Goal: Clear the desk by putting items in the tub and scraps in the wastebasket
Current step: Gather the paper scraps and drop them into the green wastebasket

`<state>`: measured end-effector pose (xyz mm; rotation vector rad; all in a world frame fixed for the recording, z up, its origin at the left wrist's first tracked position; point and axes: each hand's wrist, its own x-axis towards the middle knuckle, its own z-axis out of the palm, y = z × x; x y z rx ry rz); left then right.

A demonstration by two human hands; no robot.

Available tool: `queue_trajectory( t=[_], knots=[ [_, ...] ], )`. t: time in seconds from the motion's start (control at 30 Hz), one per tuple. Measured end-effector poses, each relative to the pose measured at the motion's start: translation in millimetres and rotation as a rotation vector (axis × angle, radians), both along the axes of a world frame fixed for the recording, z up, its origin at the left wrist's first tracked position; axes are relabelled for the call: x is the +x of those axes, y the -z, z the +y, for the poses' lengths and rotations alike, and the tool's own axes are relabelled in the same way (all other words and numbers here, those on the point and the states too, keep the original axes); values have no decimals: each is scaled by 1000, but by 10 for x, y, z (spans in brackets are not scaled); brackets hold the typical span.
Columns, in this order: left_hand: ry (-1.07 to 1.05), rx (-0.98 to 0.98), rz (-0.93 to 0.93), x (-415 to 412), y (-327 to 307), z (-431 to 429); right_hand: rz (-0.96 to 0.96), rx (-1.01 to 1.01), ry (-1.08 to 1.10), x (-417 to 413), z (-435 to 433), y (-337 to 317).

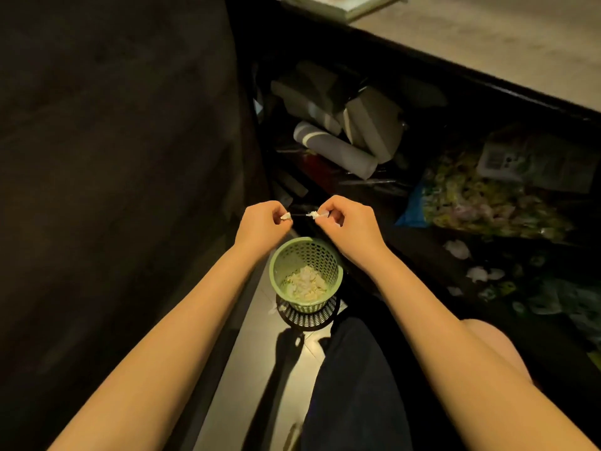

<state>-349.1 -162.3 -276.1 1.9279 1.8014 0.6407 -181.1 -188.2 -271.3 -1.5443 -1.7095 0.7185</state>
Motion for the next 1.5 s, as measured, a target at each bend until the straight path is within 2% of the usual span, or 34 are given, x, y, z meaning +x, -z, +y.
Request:
queue_trajectory(
  t=[0.3,0.6,0.73,1.03,1.17,1.3,1.5],
  knots=[
    [-23,-232,78,-72,965,407,-129,-233,-12,-34,501,867],
    [48,-386,300,50,1828,758,-255,-392,-52,-16,903,1549],
    [54,-464,308,159,2162,842,-299,-441,-74,62,917,1759],
    [89,-650,256,215,2508,781,-220,-490,-18,151,906,1980],
    [107,-609,279,66,2454,741,-258,-546,-41,125,905,2027],
    [138,-486,307,-133,2303,757,-397,-570,-112,55,1040,2056],
    [173,-354,360,-300,2166,831,-394,-590,-79,-195,1314,2253]
  ],
)
